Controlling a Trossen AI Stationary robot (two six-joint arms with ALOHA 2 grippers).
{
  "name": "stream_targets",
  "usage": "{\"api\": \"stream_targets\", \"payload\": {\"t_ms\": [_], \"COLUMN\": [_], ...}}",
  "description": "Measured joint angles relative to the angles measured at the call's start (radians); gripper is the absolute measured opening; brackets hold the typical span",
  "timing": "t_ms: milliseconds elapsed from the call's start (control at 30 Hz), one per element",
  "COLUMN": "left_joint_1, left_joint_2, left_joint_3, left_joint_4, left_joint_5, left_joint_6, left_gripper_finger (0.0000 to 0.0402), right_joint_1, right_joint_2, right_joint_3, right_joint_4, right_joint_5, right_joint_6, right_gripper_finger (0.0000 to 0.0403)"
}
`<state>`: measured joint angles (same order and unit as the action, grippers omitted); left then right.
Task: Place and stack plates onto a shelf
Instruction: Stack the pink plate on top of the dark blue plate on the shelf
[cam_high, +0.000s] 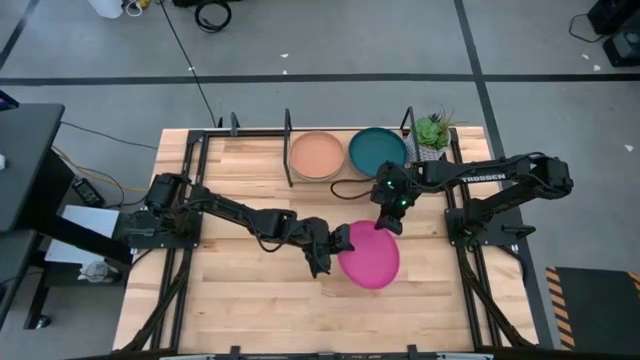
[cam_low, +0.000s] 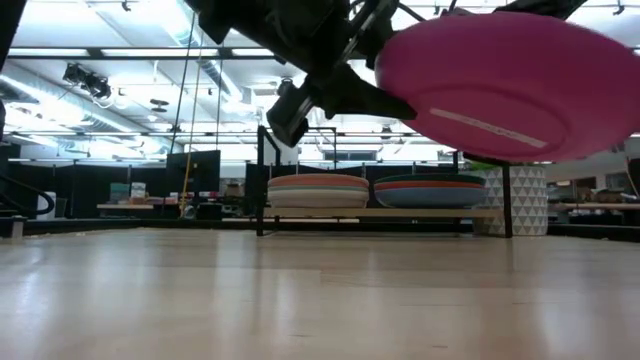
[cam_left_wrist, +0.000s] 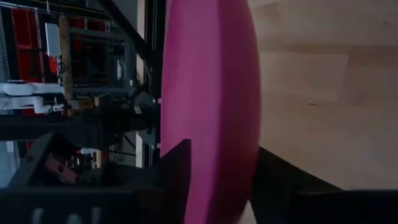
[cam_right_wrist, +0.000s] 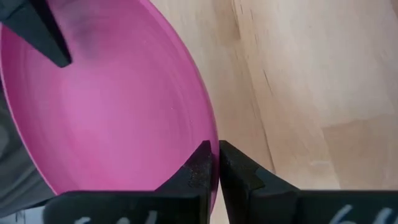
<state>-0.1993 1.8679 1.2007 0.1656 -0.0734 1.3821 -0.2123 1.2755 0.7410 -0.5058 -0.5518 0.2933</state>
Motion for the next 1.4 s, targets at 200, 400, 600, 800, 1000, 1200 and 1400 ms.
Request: {"api": "stream_targets", "payload": {"t_ms": [200,400,600,800,1000,1200,1400], "left_joint_1": [0.000,0.000,-0.003,0.035,0.146,0.212,0.266], "left_joint_2": [0.000,0.000,-0.007,-0.021,-0.018,-0.012,0.089], "left_joint_3": [0.000,0.000,0.000,0.000,0.000,0.001,0.104], "left_joint_4": [-0.009,-0.038,-0.053,-0.026,0.035,0.193,0.182], "left_joint_5": [0.000,0.010,0.022,-0.124,-0.160,-0.222,-0.265], "left_joint_6": [-0.018,-0.069,-0.096,-0.103,-0.171,-0.141,-0.113], "left_gripper_finger": [0.0064,0.0049,0.0061,0.0053,0.0055,0.0054,0.0054], "right_joint_1": [0.000,-0.001,-0.012,-0.014,0.056,0.123,0.165], "right_joint_2": [0.000,-0.001,-0.004,-0.035,-0.172,-0.302,-0.335], "right_joint_3": [0.000,0.033,0.175,0.405,0.490,0.468,0.447], "right_joint_4": [0.017,-0.013,-0.178,-0.438,-0.421,-0.400,-0.395], "right_joint_5": [0.002,0.016,0.166,0.393,0.597,0.723,0.746], "right_joint_6": [0.004,-0.015,-0.096,-0.114,-0.118,-0.090,-0.062], "right_gripper_finger": [0.0030,0.0047,0.0088,0.0128,0.0137,0.0137,0.0137]}}
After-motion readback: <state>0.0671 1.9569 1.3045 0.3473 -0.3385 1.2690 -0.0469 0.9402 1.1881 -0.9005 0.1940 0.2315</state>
